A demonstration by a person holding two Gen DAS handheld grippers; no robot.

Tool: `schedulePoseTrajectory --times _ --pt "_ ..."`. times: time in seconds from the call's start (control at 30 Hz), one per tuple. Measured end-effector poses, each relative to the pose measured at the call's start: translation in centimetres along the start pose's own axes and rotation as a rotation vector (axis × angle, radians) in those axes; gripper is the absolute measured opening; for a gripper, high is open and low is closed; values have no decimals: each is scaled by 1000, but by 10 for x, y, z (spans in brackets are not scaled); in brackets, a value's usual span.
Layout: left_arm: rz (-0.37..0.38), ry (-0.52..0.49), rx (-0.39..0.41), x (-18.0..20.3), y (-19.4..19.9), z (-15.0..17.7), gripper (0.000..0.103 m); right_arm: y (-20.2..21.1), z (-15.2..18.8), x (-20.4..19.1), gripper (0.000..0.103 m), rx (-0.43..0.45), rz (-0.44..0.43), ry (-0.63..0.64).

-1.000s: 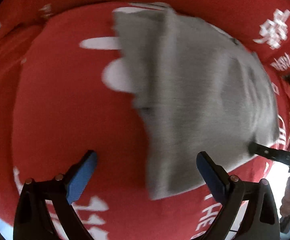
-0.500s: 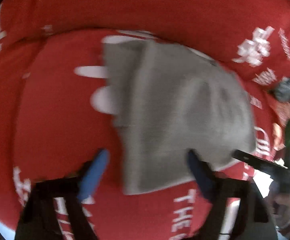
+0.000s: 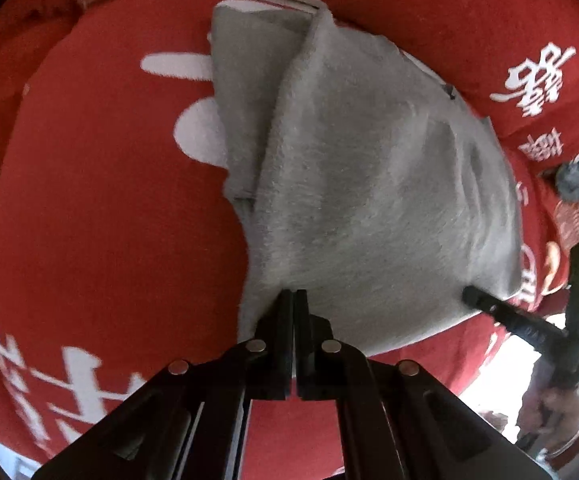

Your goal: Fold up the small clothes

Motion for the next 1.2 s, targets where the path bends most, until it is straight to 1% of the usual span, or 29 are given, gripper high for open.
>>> schedulePoseTrajectory --times 0.13,0.2,0.23,0.27,0.3,0.37,0.43,0.57,0.7,0.9,1.0,1.2 --pt "-51 -3 14 -2 9 -3 3 0 0 0 0 -2 -3 8" --pt "-99 -1 20 -10 15 2 4 0 1 1 0 -4 -9 8" --pt "-145 0 19 -16 17 3 4 2 2 3 0 -5 -12 8" --pt "-170 3 17 -25 19 4 4 3 2 3 0 -6 -14 7" --pt "-178 11 15 -26 19 4 4 5 2 5 0 -8 -14 4" --pt "-178 23 9 -29 20 5 4 9 2 7 0 -7 -10 -5" --pt "-195 6 17 -29 24 6 4 16 3 10 0 0 -9 -19" --pt "-202 -17 29 -24 30 7 4 30 6 15 0 12 -29 -45" --pt "-215 -40 31 -16 30 6 4 35 6 13 0 8 -40 -49" --pt "-226 -39 33 -11 30 3 4 31 12 0 0 -4 -74 -51" --pt "-221 -47 26 -13 32 8 4 26 17 -8 0 -15 -99 -59" --pt "-234 -40 7 -12 29 9 4 21 23 -16 0 -34 -112 -58"
Point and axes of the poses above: each gripper's, at about its wrist camera, not at the fingertips, and y roughly against the way its jaws point, x to its right, z to its underside, the point moved 8 cm from there along -y, roughly the way its jaws point, and after that the axes turned 7 degrees about -z, right-handed, at the moved point
